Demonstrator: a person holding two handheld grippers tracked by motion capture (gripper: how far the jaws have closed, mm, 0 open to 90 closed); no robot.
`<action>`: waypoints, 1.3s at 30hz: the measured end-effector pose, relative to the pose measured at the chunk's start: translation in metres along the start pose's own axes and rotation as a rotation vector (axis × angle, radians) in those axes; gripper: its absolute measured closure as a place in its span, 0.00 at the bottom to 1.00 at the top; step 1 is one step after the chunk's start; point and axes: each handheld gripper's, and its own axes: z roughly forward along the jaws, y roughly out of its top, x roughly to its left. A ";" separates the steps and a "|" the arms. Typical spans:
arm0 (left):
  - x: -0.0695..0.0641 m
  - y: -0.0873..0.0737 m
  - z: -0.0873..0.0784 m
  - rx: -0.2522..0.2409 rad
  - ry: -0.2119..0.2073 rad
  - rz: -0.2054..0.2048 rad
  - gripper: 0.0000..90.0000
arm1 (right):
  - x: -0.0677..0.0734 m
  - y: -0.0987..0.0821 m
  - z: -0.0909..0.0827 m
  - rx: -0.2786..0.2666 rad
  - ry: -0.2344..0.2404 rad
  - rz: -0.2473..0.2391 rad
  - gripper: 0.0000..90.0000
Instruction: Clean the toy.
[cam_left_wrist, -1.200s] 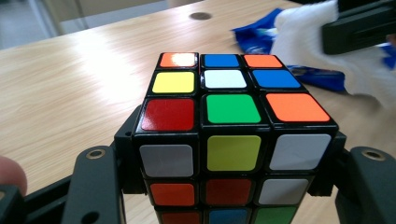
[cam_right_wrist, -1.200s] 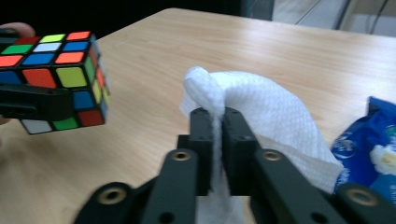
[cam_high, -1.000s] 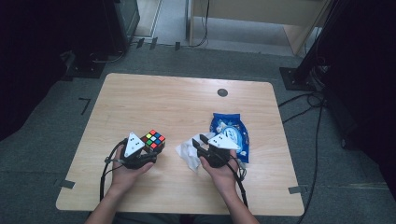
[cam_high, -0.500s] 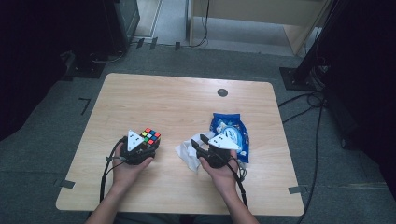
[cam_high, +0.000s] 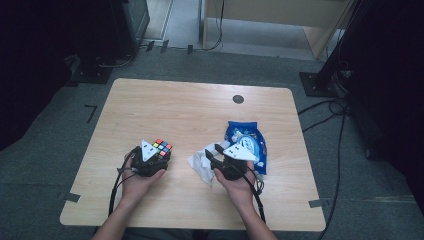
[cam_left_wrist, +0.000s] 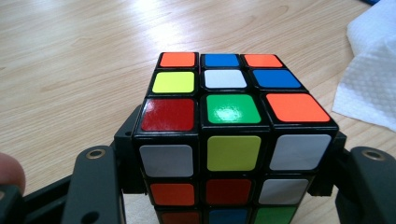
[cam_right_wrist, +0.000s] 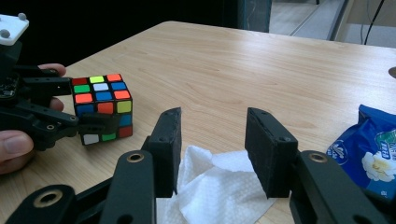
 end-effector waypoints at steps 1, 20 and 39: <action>0.000 0.000 0.000 0.000 -0.003 -0.003 0.38 | 0.000 0.000 0.000 0.000 0.001 0.004 0.63; 0.000 -0.001 -0.007 0.030 -0.077 -0.065 0.19 | -0.006 0.006 -0.008 0.011 0.011 0.040 0.46; 0.017 -0.003 -0.072 -0.064 -0.091 -0.088 0.10 | -0.037 0.015 -0.053 0.056 -0.005 0.069 0.00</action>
